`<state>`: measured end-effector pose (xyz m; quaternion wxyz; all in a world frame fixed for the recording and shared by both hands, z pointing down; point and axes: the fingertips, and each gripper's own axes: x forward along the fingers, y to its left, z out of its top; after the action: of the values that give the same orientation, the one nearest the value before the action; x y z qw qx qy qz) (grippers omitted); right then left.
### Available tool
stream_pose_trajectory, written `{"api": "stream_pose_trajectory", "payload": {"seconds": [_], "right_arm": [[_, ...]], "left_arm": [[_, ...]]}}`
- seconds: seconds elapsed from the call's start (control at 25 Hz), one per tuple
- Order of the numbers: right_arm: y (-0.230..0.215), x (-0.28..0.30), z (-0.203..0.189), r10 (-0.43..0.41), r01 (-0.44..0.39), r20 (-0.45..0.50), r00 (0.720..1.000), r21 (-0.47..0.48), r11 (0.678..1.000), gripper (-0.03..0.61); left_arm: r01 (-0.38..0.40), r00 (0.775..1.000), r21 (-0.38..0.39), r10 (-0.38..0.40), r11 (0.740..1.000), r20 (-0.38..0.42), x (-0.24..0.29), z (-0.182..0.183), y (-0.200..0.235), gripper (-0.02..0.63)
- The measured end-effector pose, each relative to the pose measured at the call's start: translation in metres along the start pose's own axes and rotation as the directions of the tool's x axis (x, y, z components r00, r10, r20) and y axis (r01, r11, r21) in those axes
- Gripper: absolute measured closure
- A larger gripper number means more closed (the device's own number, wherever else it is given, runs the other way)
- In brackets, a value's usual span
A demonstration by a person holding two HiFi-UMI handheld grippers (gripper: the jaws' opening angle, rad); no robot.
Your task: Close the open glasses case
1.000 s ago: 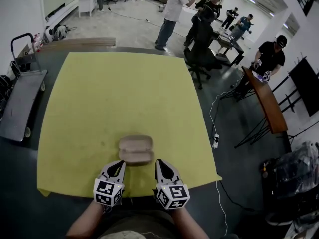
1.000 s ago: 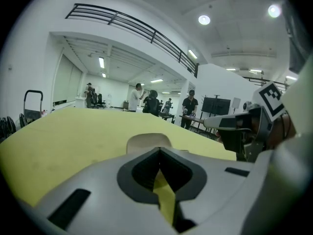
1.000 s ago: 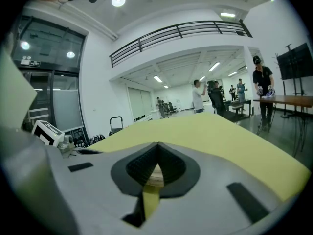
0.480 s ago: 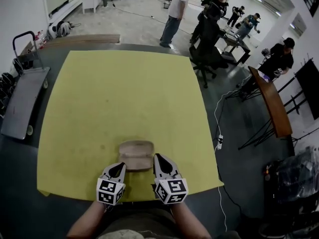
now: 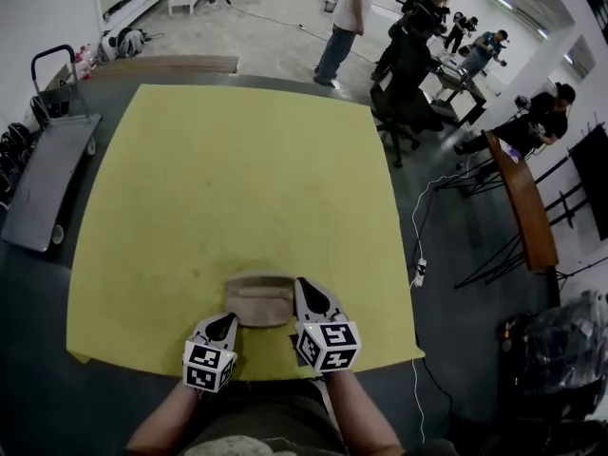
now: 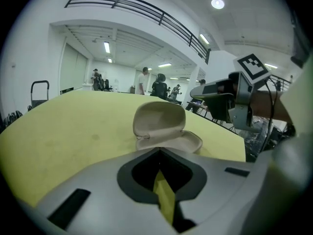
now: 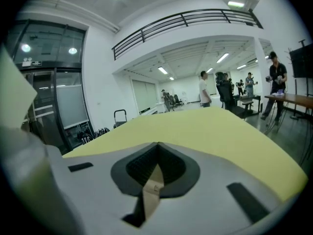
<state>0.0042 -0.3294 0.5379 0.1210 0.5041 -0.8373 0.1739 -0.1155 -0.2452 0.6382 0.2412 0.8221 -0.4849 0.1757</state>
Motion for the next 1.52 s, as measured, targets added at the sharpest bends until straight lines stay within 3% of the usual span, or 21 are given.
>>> {"api": "stream_pose_trajectory", "payload": {"seconds": [0.24, 0.44, 0.64, 0.8, 1.08, 1.52], "right_arm": [[-0.003, 0.034, -0.005, 0.022, -0.023, -0.116, 0.993, -0.012, 1.000, 0.589], [0.007, 0.050, -0.020, 0.081, -0.088, -0.229, 0.970, -0.022, 0.996, 0.589], [0.012, 0.037, -0.022, 0.107, -0.110, -0.233, 0.966, 0.000, 0.994, 0.589], [0.018, 0.022, -0.032, 0.101, -0.112, -0.244, 0.965, -0.032, 0.993, 0.589], [0.027, -0.003, -0.054, 0.099, -0.099, -0.251, 0.963, 0.010, 0.995, 0.589], [0.034, -0.023, -0.093, 0.094, -0.093, -0.316, 0.944, 0.019, 0.995, 0.589]], "left_arm": [[-0.010, 1.000, -0.004, 0.010, 1.000, 0.008, -0.002, -0.002, 0.000, 0.606], [-0.008, 1.000, 0.009, 0.008, 1.000, 0.000, -0.002, -0.003, 0.001, 0.606], [-0.027, 1.000, 0.020, 0.027, 0.999, 0.013, -0.005, 0.000, 0.001, 0.606], [-0.035, 0.997, 0.028, 0.033, 0.999, 0.074, -0.020, 0.012, -0.004, 0.606], [-0.023, 0.986, 0.010, 0.021, 1.000, 0.165, -0.038, 0.043, -0.002, 0.606], [0.013, 0.995, 0.075, -0.021, 0.997, 0.102, -0.013, 0.035, -0.016, 0.606]]}}
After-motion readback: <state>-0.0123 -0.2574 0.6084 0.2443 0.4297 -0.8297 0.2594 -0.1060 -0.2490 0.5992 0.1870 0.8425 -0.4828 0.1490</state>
